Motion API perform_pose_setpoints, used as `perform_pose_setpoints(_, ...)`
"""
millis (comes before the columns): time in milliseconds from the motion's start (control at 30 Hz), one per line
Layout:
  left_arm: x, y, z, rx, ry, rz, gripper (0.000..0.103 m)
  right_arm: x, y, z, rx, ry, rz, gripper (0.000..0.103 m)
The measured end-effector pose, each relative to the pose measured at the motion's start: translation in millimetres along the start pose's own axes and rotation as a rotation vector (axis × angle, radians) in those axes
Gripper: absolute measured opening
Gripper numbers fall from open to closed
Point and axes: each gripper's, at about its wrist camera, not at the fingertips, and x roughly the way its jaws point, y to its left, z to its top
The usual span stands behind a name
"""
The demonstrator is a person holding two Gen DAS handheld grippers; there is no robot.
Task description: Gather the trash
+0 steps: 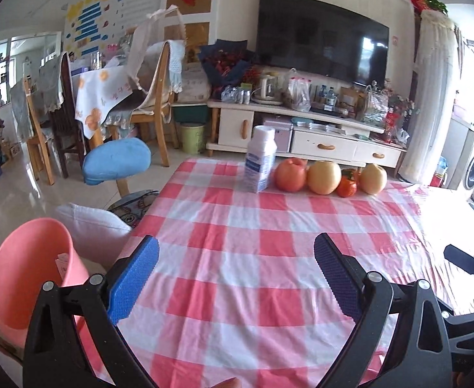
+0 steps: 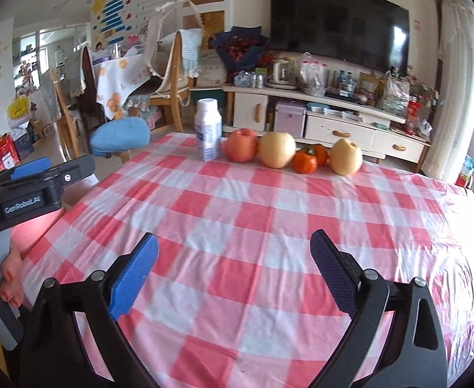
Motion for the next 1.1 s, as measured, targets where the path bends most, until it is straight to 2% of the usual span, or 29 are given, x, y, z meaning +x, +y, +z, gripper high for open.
perform_pose_setpoints(433, -20.0, -77.0, -10.3, 0.053, -0.030, -0.027, 0.096, -32.4, -63.4, -14.9, 0.045, -0.067, -0.066, 0.095)
perform_pose_setpoints(767, -18.0, -105.8, -17.2, 0.069, -0.025, -0.020, 0.096, -34.0, -85.9, -24.2, 0.039, -0.089, -0.112, 0.096)
perform_pose_setpoints(1100, -3.1, -116.9, -18.9, 0.090, -0.015, 0.003, 0.096, -13.4, -90.9, -28.8, 0.047, -0.056, -0.101, 0.096)
